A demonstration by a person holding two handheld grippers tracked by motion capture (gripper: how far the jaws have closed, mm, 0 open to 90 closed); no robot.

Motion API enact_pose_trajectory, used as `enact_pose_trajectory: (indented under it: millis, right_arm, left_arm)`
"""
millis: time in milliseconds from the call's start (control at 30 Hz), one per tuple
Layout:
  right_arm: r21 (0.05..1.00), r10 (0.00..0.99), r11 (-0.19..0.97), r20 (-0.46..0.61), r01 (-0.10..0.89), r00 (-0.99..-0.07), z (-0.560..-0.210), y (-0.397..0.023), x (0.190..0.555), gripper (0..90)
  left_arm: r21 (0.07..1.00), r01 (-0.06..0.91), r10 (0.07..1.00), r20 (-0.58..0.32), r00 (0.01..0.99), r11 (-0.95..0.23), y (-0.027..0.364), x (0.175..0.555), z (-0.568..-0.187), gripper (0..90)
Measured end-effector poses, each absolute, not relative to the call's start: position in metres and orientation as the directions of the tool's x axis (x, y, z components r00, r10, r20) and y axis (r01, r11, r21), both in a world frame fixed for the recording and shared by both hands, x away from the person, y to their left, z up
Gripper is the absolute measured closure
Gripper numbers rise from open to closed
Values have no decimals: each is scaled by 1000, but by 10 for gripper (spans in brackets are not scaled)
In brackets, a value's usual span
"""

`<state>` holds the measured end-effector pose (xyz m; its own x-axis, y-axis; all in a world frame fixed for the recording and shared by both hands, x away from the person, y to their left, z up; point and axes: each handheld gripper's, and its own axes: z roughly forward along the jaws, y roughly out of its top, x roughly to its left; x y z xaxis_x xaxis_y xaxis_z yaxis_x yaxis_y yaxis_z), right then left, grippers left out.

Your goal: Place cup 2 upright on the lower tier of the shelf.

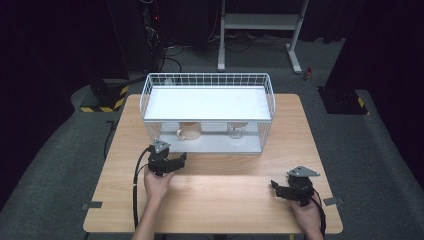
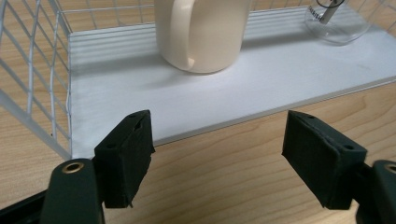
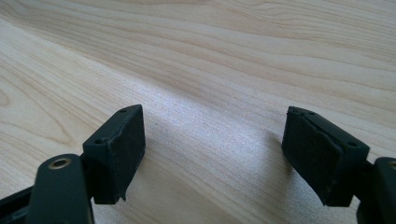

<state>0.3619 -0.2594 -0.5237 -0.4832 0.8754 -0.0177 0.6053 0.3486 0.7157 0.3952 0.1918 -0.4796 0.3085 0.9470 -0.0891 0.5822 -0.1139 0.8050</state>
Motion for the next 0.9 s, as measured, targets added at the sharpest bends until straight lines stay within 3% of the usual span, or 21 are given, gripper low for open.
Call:
enact_pose_trajectory:
  millis: [900]
  right_arm:
    - [715, 876, 347, -17, 606, -482, -524, -259, 362, 216]
  left_arm:
    - [840, 536, 940, -111, 322, -84, 200, 364, -471, 246]
